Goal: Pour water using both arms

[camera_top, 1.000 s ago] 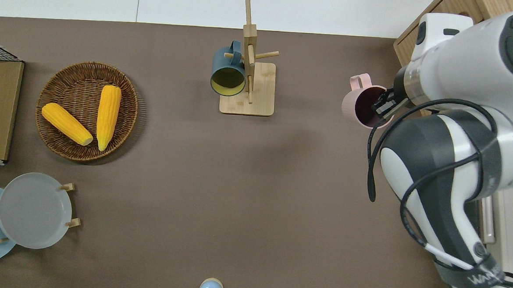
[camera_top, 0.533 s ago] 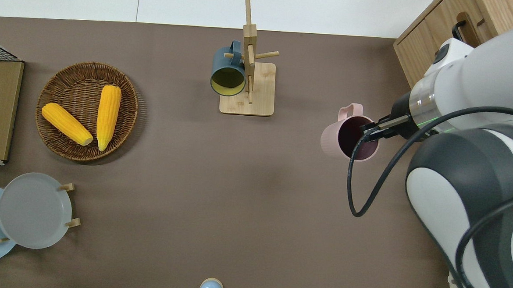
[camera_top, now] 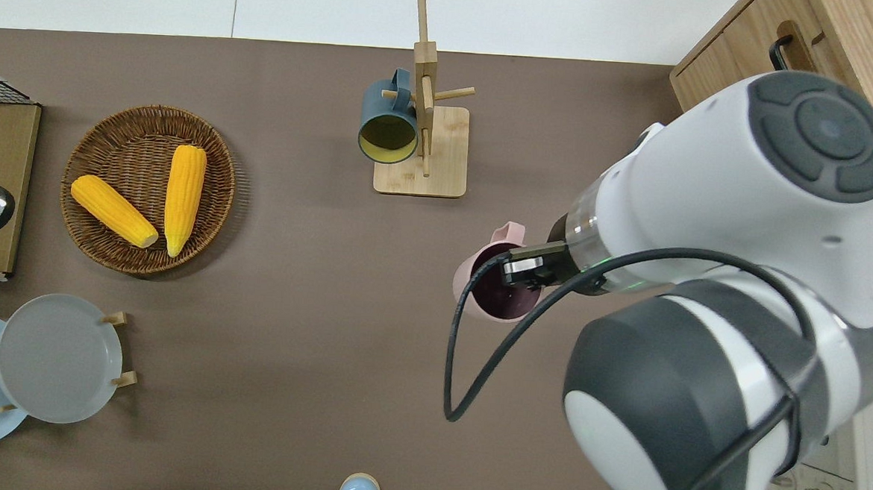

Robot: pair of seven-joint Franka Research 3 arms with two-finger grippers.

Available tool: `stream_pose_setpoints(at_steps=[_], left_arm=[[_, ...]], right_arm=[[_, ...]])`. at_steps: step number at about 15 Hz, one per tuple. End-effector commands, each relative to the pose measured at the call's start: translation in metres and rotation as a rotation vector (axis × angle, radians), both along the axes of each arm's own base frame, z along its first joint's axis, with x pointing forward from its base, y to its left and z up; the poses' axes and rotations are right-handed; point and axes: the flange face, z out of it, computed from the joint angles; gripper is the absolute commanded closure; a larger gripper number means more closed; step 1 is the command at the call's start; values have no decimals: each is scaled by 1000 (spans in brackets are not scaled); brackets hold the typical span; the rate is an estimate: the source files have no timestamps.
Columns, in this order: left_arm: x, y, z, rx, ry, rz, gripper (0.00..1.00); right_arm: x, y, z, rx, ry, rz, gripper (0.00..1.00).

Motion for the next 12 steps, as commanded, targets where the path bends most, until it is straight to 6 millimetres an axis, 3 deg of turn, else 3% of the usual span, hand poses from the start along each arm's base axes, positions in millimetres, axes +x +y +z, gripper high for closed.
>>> stream_pose_setpoints(at_steps=[1,9,12], left_arm=[[-26,-43,10,32,-19,17,1000],[-51,-108,-12,5,26,9,1000],[-53,-133,-19,12,41,7,1000]], right_arm=[[-23,34,-7,15,53,-64,1000],[-32,83,-20,90,69,-74,1000],[-40,123,-35,126,82,-125,1000]])
